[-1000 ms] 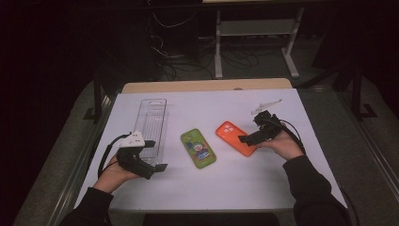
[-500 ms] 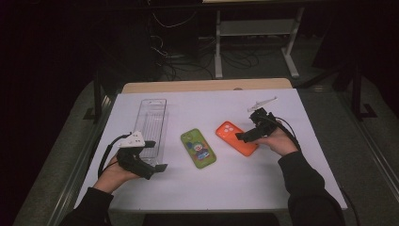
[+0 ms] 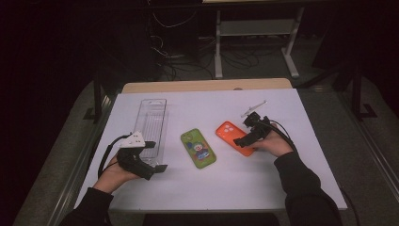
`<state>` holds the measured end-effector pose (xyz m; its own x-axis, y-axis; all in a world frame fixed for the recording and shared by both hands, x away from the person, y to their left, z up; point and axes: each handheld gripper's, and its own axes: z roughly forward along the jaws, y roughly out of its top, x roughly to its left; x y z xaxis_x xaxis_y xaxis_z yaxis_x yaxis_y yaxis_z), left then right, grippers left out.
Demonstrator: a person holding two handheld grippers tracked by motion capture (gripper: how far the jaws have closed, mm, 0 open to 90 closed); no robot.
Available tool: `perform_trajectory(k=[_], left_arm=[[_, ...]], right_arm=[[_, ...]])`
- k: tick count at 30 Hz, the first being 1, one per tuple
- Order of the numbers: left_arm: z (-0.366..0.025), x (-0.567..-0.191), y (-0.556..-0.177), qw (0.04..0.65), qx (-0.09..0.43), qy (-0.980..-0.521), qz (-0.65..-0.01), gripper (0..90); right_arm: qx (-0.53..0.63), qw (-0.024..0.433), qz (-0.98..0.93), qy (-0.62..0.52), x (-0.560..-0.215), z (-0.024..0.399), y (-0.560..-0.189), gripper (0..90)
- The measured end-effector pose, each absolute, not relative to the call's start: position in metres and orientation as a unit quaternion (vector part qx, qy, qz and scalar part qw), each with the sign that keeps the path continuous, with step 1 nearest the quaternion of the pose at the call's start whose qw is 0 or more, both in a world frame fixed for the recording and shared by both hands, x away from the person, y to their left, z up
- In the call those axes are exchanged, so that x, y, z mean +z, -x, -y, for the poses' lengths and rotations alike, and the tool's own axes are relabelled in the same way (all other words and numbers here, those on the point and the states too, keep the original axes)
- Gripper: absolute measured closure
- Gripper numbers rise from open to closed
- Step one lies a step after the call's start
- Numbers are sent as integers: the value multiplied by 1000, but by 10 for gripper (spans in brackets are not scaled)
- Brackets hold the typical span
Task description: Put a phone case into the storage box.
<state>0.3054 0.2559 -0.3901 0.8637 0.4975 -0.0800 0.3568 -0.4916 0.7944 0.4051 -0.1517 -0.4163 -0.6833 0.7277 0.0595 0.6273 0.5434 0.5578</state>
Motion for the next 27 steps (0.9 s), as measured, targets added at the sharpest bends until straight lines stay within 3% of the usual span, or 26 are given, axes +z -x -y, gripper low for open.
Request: perform_trajectory(k=[17,27], left_arm=[[-256,-390,-305,441,79,-859,-248,0],[-256,-390,-305,439,80,-860,-246,0]], right_arm=[[241,68,-887,-387,-438,150,-408,5],[238,54,-891,-383,-439,150,-404,61]])
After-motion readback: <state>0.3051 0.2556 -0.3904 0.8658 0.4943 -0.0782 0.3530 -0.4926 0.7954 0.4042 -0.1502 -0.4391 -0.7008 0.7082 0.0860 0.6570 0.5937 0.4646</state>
